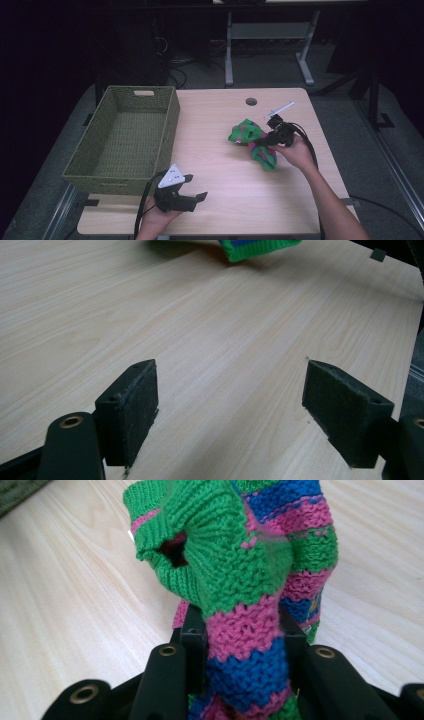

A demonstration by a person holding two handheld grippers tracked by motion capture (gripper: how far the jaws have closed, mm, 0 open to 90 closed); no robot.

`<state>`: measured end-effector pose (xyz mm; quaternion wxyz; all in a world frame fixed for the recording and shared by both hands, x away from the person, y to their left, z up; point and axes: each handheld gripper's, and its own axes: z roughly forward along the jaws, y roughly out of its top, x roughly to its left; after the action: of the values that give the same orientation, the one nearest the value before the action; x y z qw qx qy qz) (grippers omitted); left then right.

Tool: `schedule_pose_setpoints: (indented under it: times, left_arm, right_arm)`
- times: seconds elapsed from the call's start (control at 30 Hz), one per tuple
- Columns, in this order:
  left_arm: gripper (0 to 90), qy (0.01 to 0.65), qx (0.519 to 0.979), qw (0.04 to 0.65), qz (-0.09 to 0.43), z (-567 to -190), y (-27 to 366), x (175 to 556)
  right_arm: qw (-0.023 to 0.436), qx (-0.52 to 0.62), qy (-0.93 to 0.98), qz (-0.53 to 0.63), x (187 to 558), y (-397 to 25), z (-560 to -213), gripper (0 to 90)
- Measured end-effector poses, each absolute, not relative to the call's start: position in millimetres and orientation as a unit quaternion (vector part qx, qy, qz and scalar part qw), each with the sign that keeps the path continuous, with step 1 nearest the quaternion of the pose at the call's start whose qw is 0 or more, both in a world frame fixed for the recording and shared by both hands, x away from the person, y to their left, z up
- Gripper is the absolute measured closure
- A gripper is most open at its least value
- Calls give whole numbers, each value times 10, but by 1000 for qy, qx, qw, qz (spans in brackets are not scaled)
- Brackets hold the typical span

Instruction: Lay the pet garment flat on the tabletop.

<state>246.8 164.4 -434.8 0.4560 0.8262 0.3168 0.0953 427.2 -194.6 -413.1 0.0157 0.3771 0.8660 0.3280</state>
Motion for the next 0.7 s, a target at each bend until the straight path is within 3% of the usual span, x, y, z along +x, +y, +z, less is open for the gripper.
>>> schedule_pose_setpoints:
  times: [0.7]
  left_arm:
    - [223,318,822,461,99,-4337,1661,2452]
  right_arm:
    - [30,345,867,358,3911,-2103,-3730,663]
